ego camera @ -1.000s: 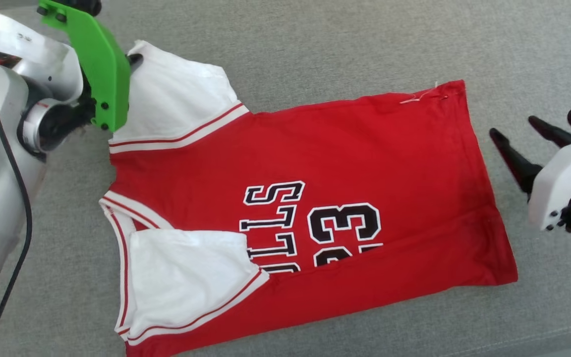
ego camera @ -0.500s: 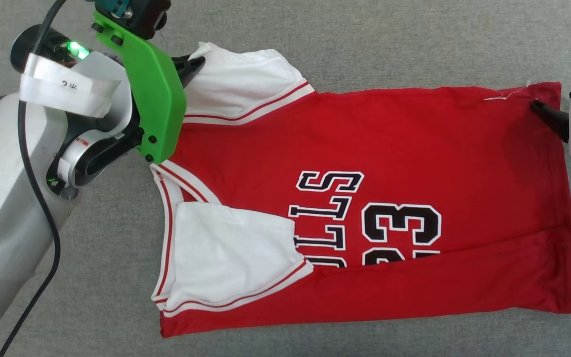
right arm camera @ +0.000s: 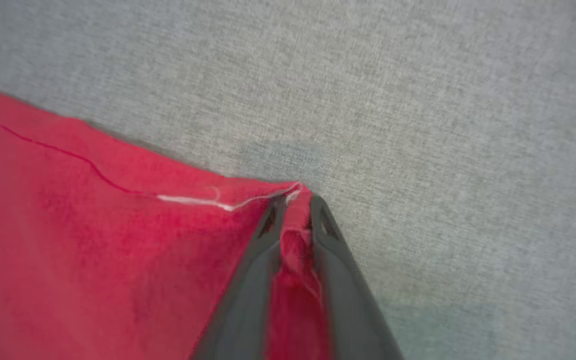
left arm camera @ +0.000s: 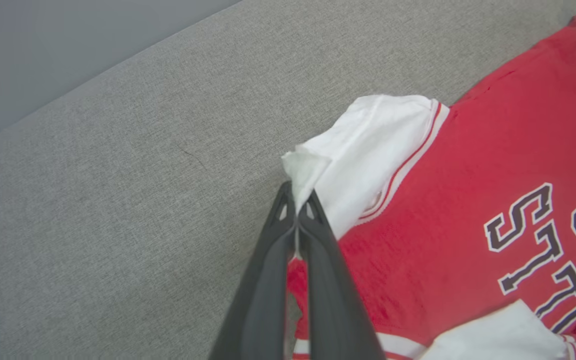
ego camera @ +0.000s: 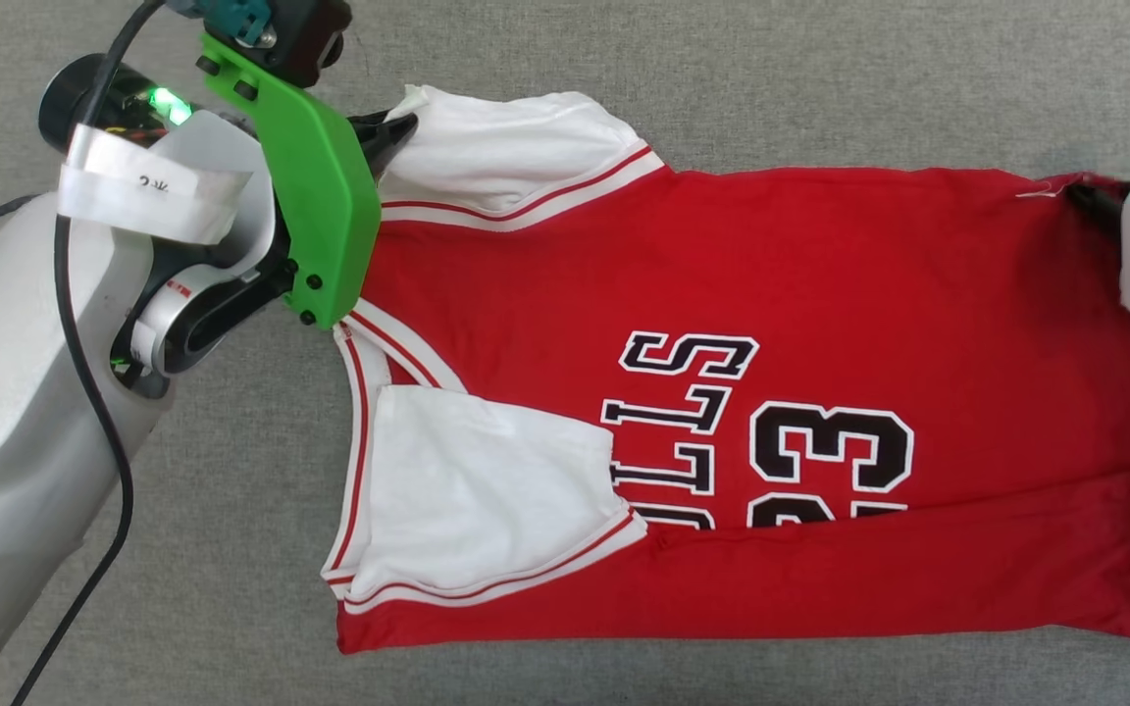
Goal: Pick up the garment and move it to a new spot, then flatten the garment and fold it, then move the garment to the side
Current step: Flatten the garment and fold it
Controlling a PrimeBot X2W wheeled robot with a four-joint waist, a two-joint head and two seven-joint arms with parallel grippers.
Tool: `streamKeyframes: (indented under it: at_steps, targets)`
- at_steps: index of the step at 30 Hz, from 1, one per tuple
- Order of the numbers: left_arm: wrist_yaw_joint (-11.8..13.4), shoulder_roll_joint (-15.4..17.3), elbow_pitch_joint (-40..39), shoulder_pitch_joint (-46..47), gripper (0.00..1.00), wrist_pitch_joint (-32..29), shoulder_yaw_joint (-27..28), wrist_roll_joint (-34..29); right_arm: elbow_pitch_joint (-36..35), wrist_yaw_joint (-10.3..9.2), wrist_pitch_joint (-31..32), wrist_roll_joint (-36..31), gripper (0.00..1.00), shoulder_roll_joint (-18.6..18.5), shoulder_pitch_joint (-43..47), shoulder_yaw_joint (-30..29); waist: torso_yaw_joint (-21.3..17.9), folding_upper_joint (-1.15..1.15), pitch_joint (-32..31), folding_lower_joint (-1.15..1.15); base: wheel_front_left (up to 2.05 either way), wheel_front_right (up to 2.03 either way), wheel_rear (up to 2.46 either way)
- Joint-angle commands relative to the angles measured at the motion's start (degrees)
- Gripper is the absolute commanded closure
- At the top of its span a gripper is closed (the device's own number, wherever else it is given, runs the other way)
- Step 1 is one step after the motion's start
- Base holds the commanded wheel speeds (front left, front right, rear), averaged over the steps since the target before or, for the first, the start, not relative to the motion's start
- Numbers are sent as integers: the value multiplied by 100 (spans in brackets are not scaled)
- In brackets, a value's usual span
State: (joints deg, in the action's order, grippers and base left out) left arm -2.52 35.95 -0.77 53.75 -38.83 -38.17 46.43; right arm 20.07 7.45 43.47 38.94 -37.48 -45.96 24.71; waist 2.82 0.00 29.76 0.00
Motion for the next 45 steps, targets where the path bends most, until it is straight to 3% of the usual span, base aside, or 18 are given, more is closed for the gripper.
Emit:
streamKeyframes:
  at_steps: [1,18,36,45]
  targets:
    - [-18,-22,62,-150,100,65,30,20,135,3,-34,76,100,129,224,161,-20,0,-69,0,0,0,0]
    - [32,-46,611,-933,100,901,199,235,109,3,-1560,472,100,-12,699,-127,-94,0,-1119,0,0,0,0]
    - [695,324,-354,-3258,100,1227,3,665,-866,3,-2744,1028,100,-395,2870,-255,49,0,-1873,0,0,0,0]
    - [678,226,-314,-3789,100,1194,-368,697,-1219,3,-2951,959,100,-463,3696,-390,53,0,-1937,0,0,0,0]
